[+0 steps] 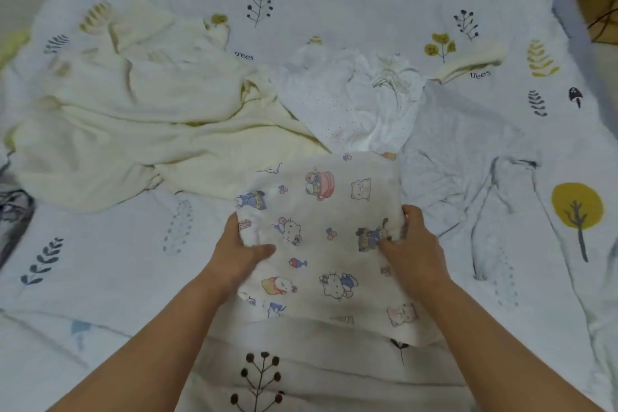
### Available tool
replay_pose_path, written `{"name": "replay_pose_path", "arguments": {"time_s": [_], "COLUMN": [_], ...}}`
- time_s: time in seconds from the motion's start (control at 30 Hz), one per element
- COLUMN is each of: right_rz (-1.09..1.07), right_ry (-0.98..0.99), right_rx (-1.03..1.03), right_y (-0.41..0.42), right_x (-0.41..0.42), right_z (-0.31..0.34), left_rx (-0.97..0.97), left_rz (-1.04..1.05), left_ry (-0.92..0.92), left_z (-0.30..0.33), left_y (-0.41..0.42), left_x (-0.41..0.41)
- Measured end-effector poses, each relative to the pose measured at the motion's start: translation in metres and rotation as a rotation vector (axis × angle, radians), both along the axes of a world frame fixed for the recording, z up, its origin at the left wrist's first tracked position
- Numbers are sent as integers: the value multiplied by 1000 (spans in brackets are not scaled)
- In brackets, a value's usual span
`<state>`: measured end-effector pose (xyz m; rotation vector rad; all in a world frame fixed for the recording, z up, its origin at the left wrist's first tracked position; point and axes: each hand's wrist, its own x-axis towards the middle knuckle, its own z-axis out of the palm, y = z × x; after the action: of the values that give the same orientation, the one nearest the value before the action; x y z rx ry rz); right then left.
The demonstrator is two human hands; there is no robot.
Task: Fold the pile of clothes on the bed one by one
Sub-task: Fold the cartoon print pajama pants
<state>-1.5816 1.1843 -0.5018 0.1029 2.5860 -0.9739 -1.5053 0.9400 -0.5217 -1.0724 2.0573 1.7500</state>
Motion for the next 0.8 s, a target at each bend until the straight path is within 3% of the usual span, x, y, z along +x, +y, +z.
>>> {"name": "replay_pose_path", "arguments": {"time_s": [0.37, 0.8], "right_rz": [108, 477], "right_ry": [167, 233], "right_rx": [-128, -255], "right_y": [-40, -123], "right_x": [24, 37], "right_z": [129, 258], "left_rx": [-118, -228], "left_rz": [-70, 277], "left_ry": [207, 300], "left_z": [123, 257], "left_y": [-15, -67], "left_x": [17, 101]}}
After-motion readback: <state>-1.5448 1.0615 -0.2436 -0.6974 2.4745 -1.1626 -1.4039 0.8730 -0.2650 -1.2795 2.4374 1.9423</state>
